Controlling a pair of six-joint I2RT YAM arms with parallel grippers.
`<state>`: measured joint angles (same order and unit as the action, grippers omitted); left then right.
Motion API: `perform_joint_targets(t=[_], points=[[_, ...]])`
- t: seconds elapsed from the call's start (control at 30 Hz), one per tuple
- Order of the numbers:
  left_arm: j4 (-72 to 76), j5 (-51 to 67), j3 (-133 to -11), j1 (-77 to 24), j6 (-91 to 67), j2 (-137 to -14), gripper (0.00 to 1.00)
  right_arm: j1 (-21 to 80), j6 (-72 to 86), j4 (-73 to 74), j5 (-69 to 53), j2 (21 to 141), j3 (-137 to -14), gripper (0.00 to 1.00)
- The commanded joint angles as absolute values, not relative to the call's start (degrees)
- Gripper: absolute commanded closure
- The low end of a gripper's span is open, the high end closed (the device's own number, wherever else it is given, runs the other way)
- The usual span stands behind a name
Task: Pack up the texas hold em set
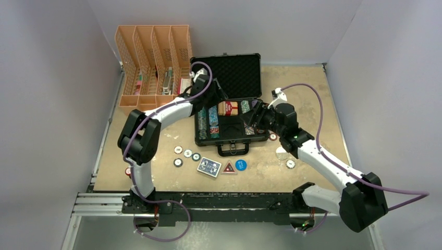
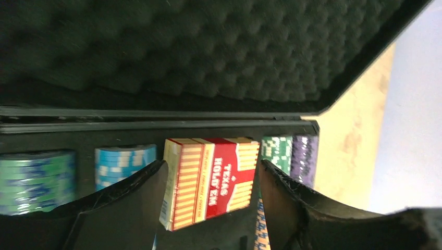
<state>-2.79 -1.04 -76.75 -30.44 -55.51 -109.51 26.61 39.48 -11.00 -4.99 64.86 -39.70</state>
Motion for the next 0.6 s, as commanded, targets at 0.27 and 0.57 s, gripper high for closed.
perform_joint_targets(t=[0.27, 0.57], points=[[-11.9, -7.4, -80.8, -30.8, -47.4, -107.5, 0.62, 26.4, 39.7, -14.2, -2.7, 64.7, -38.4, 0.3], [-12.0, -4.8, -81.5, -30.9, -47.7, -109.7, 0.67, 26.3, 39.4, -14.2, -2.4, 65.1, -38.0, 0.32]])
